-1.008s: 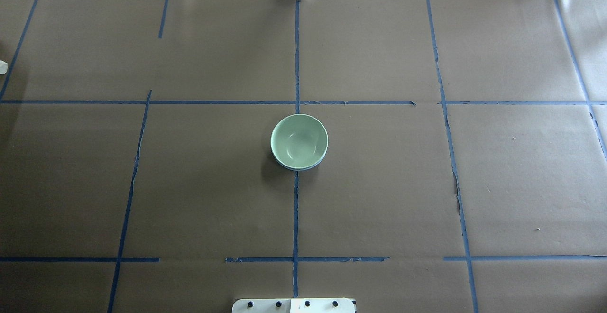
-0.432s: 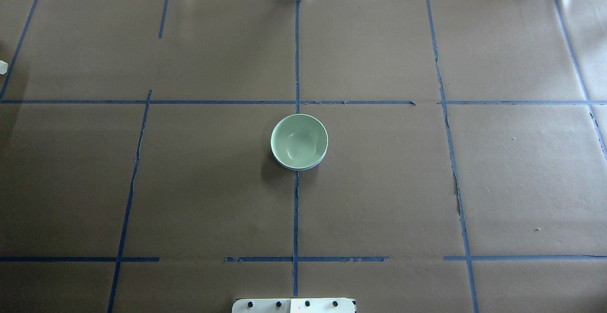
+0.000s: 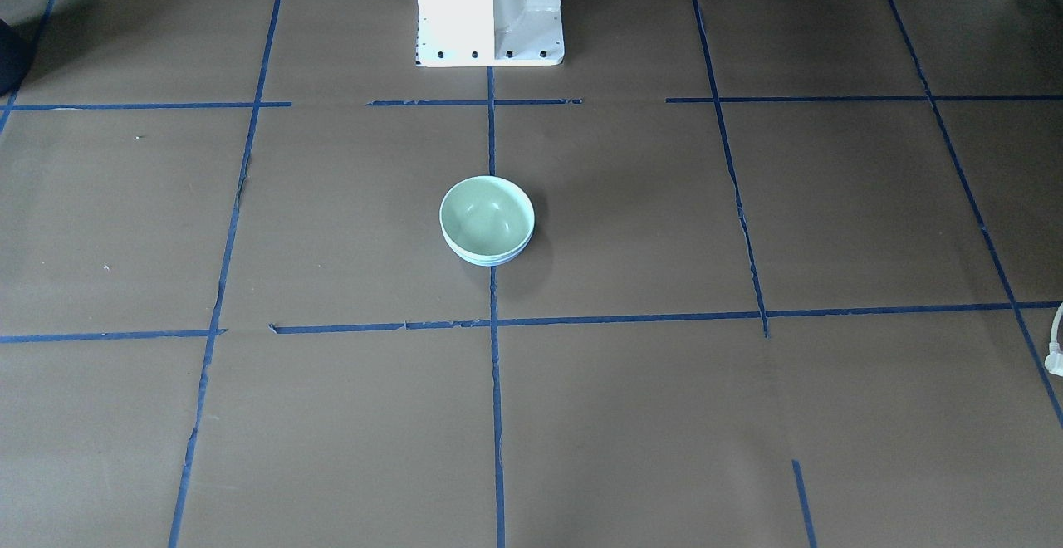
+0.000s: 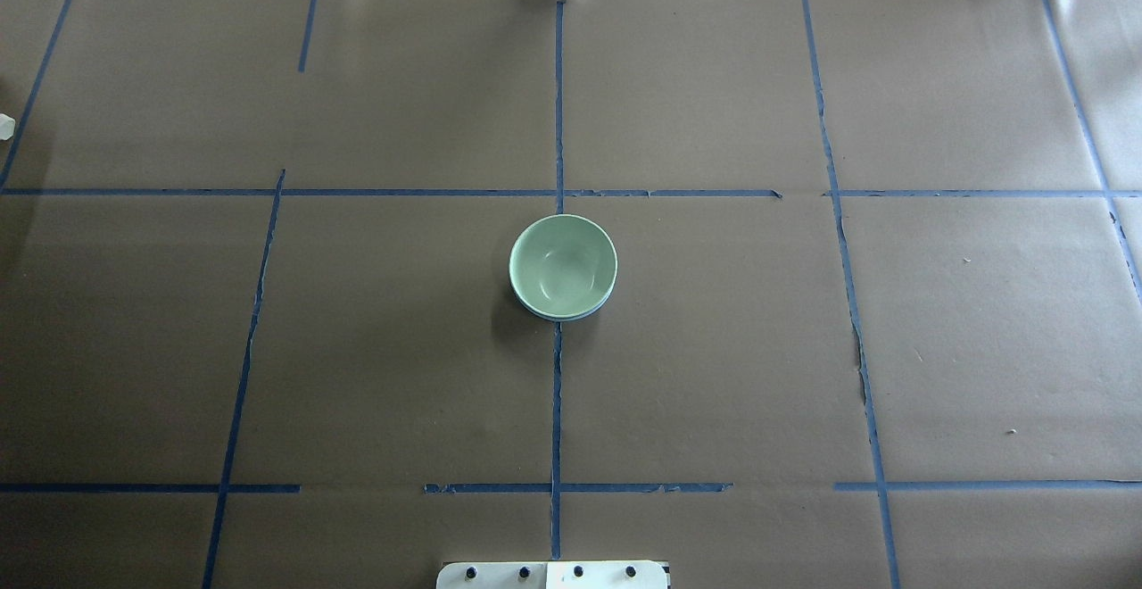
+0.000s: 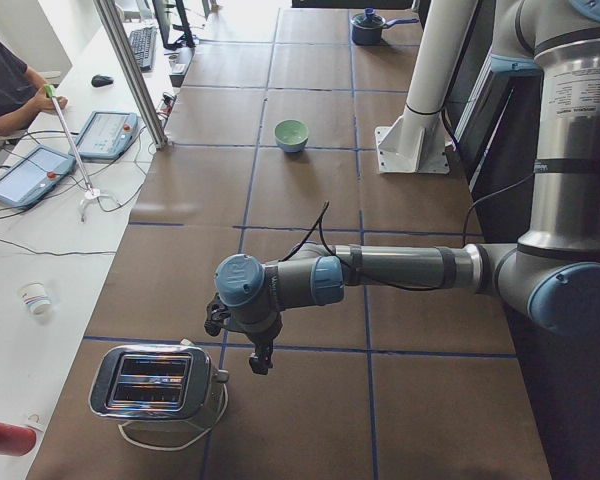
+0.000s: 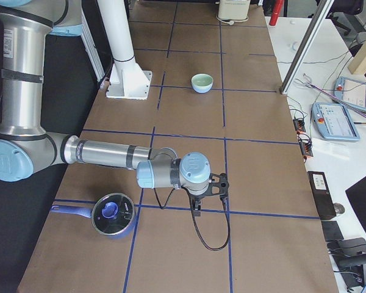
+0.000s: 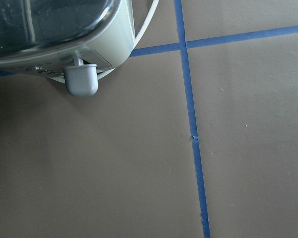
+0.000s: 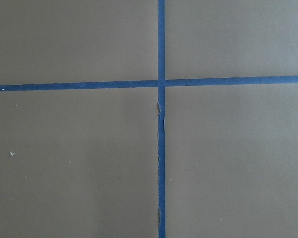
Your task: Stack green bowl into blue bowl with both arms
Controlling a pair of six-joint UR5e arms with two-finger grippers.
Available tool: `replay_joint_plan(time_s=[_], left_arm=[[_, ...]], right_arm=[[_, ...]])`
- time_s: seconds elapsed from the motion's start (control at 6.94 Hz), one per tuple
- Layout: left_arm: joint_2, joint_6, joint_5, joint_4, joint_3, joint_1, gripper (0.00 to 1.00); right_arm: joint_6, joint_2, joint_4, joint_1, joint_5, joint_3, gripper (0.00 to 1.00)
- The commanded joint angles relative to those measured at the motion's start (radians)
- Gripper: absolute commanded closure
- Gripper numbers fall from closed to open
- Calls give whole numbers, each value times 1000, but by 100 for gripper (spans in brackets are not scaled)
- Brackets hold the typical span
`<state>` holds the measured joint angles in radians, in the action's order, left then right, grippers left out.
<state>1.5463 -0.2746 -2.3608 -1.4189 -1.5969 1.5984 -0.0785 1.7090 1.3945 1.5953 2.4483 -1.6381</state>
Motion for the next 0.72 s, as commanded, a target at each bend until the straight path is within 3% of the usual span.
replay_joint_plan(time_s=[0.0, 0.58], left_arm=[[0, 0, 0, 0, 0, 0, 0], [2, 0, 2, 0, 2, 0, 0]], right_arm=[[-1, 0, 0, 0, 0, -2, 0], [-3, -2, -2, 0, -2, -9, 0]])
